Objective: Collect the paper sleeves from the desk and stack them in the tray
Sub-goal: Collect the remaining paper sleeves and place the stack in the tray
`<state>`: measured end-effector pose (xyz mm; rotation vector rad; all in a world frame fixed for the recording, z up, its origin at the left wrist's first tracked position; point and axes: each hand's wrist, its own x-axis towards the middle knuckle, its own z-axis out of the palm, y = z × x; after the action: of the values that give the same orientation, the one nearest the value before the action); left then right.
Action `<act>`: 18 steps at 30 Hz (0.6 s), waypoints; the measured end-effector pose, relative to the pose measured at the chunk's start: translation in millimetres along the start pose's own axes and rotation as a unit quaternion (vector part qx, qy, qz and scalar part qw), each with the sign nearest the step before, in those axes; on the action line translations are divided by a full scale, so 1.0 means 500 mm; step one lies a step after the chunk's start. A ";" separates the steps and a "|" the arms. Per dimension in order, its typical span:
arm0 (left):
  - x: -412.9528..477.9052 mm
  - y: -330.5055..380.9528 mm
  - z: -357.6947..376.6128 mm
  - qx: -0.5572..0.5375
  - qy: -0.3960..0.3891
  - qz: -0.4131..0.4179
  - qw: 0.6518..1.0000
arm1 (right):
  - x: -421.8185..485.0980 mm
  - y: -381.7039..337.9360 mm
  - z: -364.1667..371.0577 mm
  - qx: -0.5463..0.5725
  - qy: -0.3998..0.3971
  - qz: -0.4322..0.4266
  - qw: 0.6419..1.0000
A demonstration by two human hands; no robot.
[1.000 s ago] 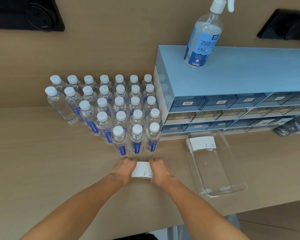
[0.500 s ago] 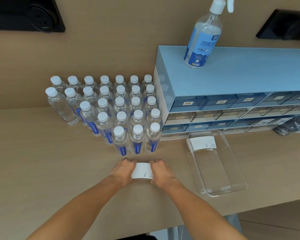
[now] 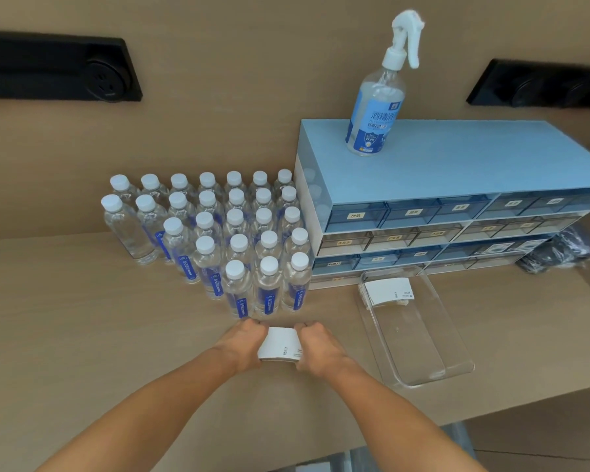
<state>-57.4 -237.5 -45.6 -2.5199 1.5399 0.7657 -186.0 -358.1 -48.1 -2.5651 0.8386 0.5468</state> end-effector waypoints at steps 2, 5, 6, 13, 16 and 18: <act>-0.003 0.006 -0.024 0.003 0.010 0.007 1.000 | -0.010 0.002 -0.015 0.012 0.016 0.006 1.000; -0.001 0.023 -0.049 0.009 0.021 0.023 0.999 | -0.024 0.011 -0.033 0.023 0.027 0.020 0.999; 0.000 0.030 -0.054 0.011 0.023 0.029 0.999 | -0.029 0.016 -0.038 0.025 0.029 0.027 0.999; 0.021 0.094 -0.065 0.018 0.034 0.094 0.995 | -0.084 0.071 -0.057 0.014 0.046 0.081 0.996; 0.035 0.125 -0.071 0.029 0.037 0.123 0.991 | -0.106 0.096 -0.070 0.012 0.060 0.101 0.993; 0.043 0.146 -0.080 0.037 0.040 0.140 0.989 | -0.122 0.110 -0.080 0.016 0.070 0.118 0.990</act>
<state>-97.2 -303.8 -7.8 -2.3367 1.9402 0.6275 -255.9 -389.2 1.6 -2.5133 1.2008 0.4190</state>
